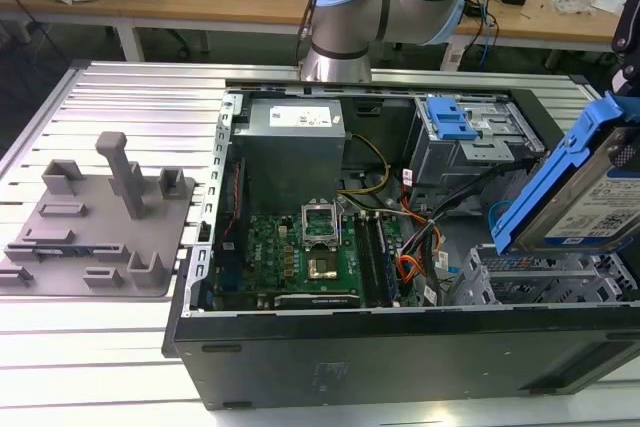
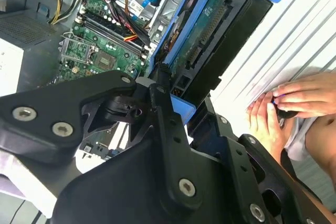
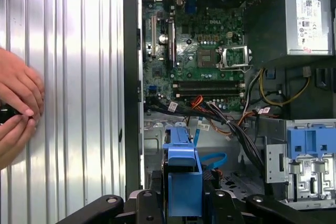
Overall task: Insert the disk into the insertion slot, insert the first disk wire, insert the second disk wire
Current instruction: 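Insert the disk into the insertion slot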
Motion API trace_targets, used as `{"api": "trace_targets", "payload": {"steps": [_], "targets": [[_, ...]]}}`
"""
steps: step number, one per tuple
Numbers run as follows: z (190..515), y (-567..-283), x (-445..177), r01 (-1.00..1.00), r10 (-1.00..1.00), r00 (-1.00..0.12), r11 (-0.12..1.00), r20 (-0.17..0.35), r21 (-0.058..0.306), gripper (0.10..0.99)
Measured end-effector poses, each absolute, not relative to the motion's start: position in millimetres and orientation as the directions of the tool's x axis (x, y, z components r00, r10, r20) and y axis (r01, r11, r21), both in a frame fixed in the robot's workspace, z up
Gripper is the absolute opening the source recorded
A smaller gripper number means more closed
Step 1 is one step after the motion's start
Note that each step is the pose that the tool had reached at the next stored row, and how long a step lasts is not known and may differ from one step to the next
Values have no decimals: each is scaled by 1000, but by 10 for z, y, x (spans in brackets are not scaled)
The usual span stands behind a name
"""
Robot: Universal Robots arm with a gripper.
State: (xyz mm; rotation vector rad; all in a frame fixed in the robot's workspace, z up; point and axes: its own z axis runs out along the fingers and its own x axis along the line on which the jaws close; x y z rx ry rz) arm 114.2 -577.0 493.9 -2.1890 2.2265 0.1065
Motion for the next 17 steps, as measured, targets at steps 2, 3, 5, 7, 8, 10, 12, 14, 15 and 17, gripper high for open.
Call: {"api": "trace_targets", "payload": {"steps": [2,3,5,7,8,10,12,14,15,17], "targets": [[4933,-5771,1144,-999,-998,-17,16,-60,30,365],[4933,-5770,1144,-999,-998,-17,16,-60,30,365],[4933,-5770,1144,-999,-998,-17,16,-60,30,365],[4931,-5769,1144,-999,-998,-17,16,-61,30,365],[4931,-5766,1144,-999,-998,-17,16,-61,30,365],[4931,-5757,1144,-999,-998,-17,16,-60,30,365],[4928,-5737,1147,-999,-998,-17,15,-60,30,365],[4927,-5720,1150,-999,-998,-17,15,-60,30,365],[4926,-5712,1152,-999,-998,-17,15,-60,30,365],[4924,-5692,1157,-999,-998,-16,15,-60,30,365]]}}
